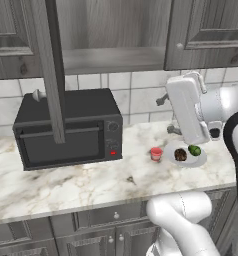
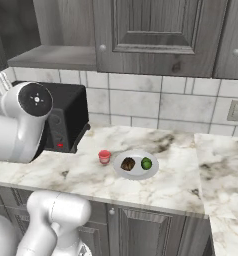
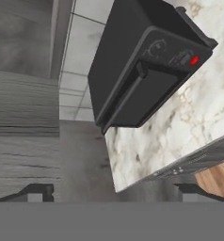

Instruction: Pick the avocado and bread from the counter and place them on the plate. Then pick the jam from the cabinet and place it next to the plate. Lastly close the cabinet door.

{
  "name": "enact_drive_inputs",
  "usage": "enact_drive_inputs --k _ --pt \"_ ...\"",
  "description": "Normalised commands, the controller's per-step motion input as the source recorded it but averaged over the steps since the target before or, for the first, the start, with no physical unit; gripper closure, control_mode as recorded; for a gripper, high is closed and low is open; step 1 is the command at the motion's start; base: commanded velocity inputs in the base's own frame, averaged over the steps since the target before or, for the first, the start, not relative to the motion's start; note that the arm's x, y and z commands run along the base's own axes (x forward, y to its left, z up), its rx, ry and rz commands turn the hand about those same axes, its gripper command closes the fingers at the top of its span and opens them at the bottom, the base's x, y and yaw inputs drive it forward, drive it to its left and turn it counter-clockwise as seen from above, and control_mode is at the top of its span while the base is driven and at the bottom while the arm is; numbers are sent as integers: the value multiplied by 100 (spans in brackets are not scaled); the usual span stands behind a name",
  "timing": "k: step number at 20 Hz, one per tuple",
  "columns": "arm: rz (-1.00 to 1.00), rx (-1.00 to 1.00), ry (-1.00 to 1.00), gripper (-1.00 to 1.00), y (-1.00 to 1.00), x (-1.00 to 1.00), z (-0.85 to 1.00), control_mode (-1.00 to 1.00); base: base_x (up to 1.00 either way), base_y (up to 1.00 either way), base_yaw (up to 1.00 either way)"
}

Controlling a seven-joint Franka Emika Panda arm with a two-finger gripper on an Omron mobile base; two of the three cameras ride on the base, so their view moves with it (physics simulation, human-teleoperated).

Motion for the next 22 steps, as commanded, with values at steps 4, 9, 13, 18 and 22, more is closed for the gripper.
enact_drive_inputs --k 4,9,13,18,22 --pt "0 0 0 -100 17 -23 -13 -100 0 0 0" --pt "0 1 0 -100 17 -21 -12 -100 0 0 0" --pt "1 2 0 -100 18 -21 -10 -100 0 0 0" --pt "5 8 0 -100 17 -27 -5 -100 0 0 0" --pt "8 15 0 -100 16 -27 0 -100 0 0 0"
